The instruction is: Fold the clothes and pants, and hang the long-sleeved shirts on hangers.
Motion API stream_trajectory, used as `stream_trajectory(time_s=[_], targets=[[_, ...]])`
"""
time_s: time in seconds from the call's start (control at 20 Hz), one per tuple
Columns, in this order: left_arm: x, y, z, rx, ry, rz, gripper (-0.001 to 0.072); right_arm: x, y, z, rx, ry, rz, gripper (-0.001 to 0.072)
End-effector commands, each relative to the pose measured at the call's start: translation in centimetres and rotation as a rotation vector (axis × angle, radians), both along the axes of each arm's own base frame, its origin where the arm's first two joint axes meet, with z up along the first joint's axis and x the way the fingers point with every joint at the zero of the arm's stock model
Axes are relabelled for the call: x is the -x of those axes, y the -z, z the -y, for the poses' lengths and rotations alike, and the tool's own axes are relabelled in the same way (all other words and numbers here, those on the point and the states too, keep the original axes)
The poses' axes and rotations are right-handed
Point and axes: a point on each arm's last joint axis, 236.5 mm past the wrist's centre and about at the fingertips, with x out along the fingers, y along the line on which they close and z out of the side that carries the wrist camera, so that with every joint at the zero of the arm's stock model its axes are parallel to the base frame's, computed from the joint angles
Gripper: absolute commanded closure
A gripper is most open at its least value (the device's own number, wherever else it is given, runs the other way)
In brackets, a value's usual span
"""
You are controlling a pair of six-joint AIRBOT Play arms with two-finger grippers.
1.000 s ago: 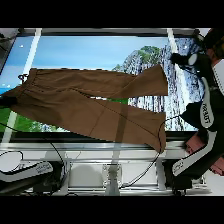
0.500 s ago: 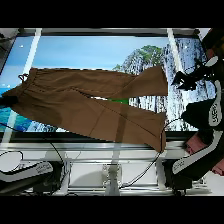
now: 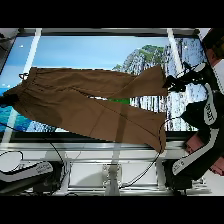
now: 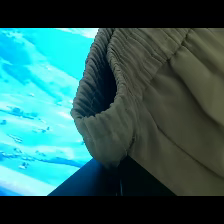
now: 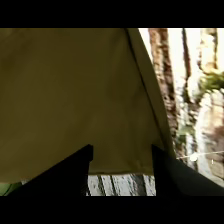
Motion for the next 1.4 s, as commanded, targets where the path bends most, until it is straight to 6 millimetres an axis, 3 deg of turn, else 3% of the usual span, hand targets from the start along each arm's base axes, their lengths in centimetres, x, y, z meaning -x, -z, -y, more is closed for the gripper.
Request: stream_trajectory(time_s=[0.0, 0.35, 0.4, 0.55, 0.6, 0.65, 0.8, 0.95, 1.0, 1.05, 1.25, 1.35], targets=[[-0.1, 0.0, 0.1, 0.005, -0.001, 0.003, 0.0665, -0.9, 1.3, -0.4, 0.014, -0.002, 0.021, 0.0266], [-0.3, 0.0, 0.4, 0.026, -0.009, 0.018, 0.0665, -0.8, 1.8, -0.8, 0.017, -0.012, 0.012, 0.0287], [-0.4, 0.0, 0.5, 0.025, -0.007, 0.018, 0.0665, -0.8, 1.8, -0.8, 0.017, -0.012, 0.012, 0.0321], [-0.4, 0.0, 0.5, 0.025, -0.007, 0.018, 0.0665, -0.9, 1.4, -0.8, 0.016, -0.019, 0.011, 0.0545], [-0.4, 0.0, 0.4, 0.025, -0.007, 0.018, 0.0665, -1.1, 0.9, -0.7, 0.018, -0.022, 0.019, 0.0651], [-0.4, -0.1, 0.4, 0.025, -0.007, 0.018, 0.0665, -1.4, 0.3, -0.6, 0.022, -0.028, 0.026, 0.07], [-0.4, -0.1, 0.4, 0.025, -0.007, 0.018, 0.0665, -1.1, -1.5, -0.2, 0.041, -0.071, 0.007, 0.0701], [-0.4, 0.0, 0.4, 0.025, -0.007, 0.018, 0.0665, -0.1, -3.1, 1.6, 0.126, -0.118, -0.036, 0.0699], [-0.4, 0.0, 0.4, 0.025, -0.007, 0.018, 0.0665, -0.1, -3.2, 2.0, 0.138, -0.117, -0.037, 0.0574], [-0.4, 0.0, 0.4, 0.025, -0.007, 0.018, 0.0665, -0.4, -3.1, 2.2, 0.138, -0.099, -0.032, 0.0331], [-0.4, 0.0, 0.4, 0.025, -0.007, 0.018, 0.0665, -0.4, -1.6, 2.1, 0.123, -0.08, -0.057, 0.0304], [-0.4, 0.0, 0.5, 0.025, -0.007, 0.017, 0.0665, -0.2, -0.6, 0.7, 0.056, -0.08, -0.08, 0.0304]])
